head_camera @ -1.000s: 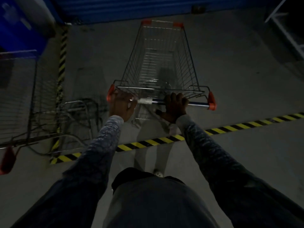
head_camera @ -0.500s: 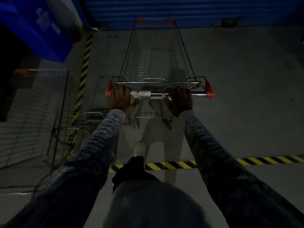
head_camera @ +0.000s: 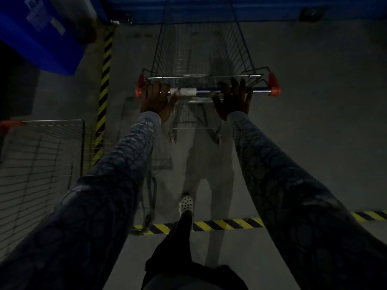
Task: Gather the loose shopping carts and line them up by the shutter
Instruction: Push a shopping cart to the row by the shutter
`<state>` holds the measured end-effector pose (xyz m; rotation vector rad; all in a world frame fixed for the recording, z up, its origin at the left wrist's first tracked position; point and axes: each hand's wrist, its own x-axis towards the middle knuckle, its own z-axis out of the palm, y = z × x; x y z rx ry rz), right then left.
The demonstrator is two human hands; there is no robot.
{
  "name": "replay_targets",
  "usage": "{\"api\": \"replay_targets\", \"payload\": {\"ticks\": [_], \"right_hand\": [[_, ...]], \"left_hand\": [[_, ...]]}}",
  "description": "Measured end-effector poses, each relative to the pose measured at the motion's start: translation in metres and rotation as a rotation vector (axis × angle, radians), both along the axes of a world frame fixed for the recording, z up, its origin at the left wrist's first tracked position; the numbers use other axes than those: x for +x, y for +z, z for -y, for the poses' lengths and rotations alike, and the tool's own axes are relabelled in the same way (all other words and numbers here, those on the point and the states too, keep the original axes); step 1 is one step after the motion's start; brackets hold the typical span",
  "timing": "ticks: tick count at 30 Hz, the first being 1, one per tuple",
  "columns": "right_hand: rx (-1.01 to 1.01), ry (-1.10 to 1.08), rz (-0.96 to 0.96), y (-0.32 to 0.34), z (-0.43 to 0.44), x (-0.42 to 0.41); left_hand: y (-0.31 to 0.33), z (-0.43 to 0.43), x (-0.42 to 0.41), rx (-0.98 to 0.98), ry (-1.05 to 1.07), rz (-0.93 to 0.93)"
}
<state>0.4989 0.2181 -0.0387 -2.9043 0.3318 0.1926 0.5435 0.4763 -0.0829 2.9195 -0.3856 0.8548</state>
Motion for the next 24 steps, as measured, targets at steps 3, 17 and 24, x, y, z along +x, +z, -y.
{"api": "replay_targets", "payload": {"ticks": [3,17,24], "right_hand": [[-0.018,-0.005,0.061,-0.004,-0.008,0.035],[-0.001,-0.03,0.048,0.001,-0.013,0.02],[0.026,0.035,-0.045,0.011,-0.016,-0.059]], "left_hand": [[-0.002,-0.004,0.04,-0.046,-0.031,0.017],[0.008,0.002,0.013,-0.056,0.024,-0.064],[0.017,-0.006,-0.072,0.03,0.055,-0.043]]}}
